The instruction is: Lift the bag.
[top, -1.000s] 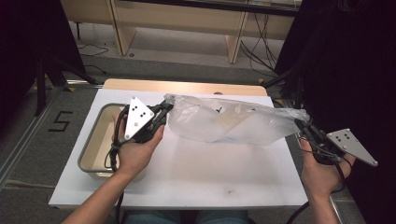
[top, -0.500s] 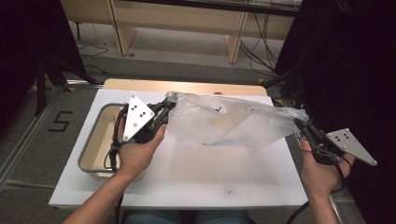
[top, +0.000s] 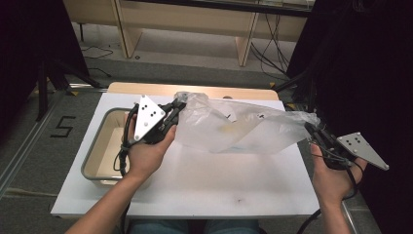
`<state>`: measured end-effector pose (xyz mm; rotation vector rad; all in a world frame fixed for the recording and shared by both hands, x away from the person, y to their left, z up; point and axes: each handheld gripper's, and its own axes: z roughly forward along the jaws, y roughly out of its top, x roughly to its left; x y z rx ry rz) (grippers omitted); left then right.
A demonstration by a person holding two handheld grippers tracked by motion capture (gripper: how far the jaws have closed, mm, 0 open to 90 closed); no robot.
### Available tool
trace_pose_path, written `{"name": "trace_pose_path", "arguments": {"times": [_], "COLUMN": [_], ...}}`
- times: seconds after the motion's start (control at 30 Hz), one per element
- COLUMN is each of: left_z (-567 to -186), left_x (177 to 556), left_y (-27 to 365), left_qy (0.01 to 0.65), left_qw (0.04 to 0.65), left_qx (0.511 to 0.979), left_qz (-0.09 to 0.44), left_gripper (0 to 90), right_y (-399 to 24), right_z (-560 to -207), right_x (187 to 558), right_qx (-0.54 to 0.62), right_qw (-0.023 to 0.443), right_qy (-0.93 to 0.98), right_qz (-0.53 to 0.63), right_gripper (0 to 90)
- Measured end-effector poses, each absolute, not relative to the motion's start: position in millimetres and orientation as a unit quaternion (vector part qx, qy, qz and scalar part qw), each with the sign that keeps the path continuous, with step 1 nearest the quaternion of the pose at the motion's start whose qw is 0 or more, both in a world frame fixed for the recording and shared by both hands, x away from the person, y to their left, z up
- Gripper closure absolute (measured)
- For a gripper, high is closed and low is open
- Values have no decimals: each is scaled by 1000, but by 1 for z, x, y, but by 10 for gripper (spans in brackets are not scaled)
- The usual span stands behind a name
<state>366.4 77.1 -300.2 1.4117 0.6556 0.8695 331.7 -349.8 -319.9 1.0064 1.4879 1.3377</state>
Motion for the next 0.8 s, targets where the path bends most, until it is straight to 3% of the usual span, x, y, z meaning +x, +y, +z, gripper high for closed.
{"name": "trace_pose_path", "arguments": {"times": [0.3, 0.8], "left_z": [-312, -355], "left_x": [399, 483], "left_y": [75, 59], "left_qy": [314, 389], "left_qw": [592, 488], "left_qx": [632, 692], "left_qz": [390, 362], "left_gripper": [892, 890], "right_y": [-342, -320], "right_z": [-331, -369], "right_x": [352, 421], "right_qx": [410, 443], "right_qw": [433, 418], "right_qy": [612, 653], "right_qz": [520, 450], "right_gripper": [900, 900]}}
